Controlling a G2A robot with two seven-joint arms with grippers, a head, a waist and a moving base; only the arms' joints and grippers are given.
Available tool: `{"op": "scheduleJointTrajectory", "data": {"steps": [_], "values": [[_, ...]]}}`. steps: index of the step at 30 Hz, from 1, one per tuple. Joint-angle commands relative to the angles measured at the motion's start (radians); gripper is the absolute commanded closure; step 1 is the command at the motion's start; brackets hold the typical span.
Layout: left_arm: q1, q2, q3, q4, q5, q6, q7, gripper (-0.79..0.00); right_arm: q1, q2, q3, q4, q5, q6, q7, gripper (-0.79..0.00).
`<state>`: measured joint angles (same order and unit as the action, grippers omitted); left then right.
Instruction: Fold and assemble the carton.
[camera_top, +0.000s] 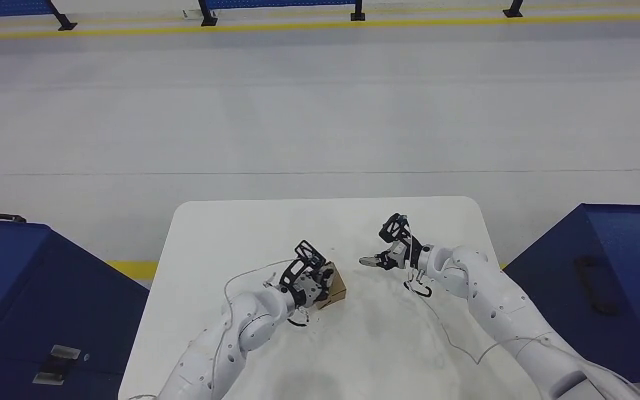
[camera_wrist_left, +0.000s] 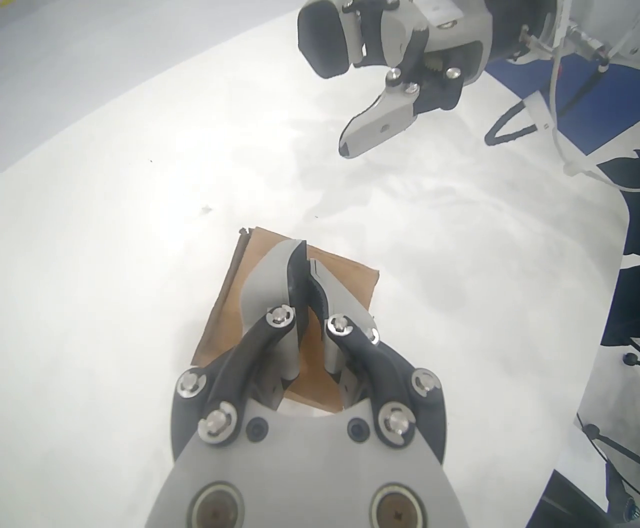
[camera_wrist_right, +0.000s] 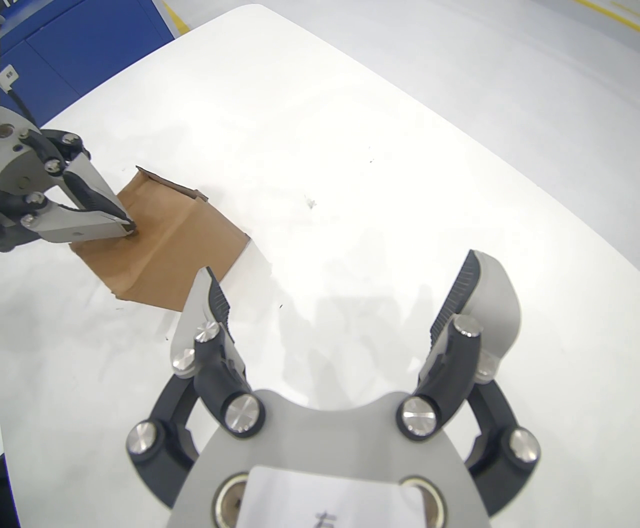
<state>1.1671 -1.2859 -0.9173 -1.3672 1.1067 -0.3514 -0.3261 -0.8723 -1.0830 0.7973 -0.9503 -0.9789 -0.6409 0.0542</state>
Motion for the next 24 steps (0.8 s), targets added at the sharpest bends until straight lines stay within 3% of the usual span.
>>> {"op": "scheduleJointTrajectory", "data": {"steps": [1,9,13,20,21,22,23,24], "values": [[0.006,0.001,-0.004,-0.015,0.014,0.004,0.039,0.000,0.000,0.000,0.000,0.000,0.000,0.000,0.000,-0.785],[0.007,-0.002,-0.002,0.000,0.004,-0.002,0.040,0.000,0.000,0.000,0.000,0.000,0.000,0.000,0.000,-0.785],[0.051,0.007,-0.024,-0.067,0.072,0.019,0.154,0.000,0.000,0.000,0.000,0.000,0.000,0.000,0.000,-0.785],[0.212,0.033,-0.125,-0.201,0.119,0.062,0.469,-0.003,0.000,0.000,0.000,0.000,0.000,0.000,0.000,-0.785],[0.235,0.036,-0.134,-0.213,0.129,0.078,0.495,-0.717,0.000,0.000,0.000,0.000,0.000,0.000,0.000,-0.785],[0.235,0.036,-0.134,-0.213,0.129,0.078,0.495,-0.785,0.000,0.000,0.000,0.000,0.000,0.000,0.000,-0.785],[0.229,0.035,-0.132,-0.211,0.126,0.073,0.484,-0.005,0.000,0.000,0.000,0.000,0.000,0.000,0.000,-0.785],[0.239,0.036,-0.135,-0.214,0.129,0.078,0.498,-0.010,0.000,0.000,0.000,0.000,0.000,0.000,0.000,-0.784]]}}
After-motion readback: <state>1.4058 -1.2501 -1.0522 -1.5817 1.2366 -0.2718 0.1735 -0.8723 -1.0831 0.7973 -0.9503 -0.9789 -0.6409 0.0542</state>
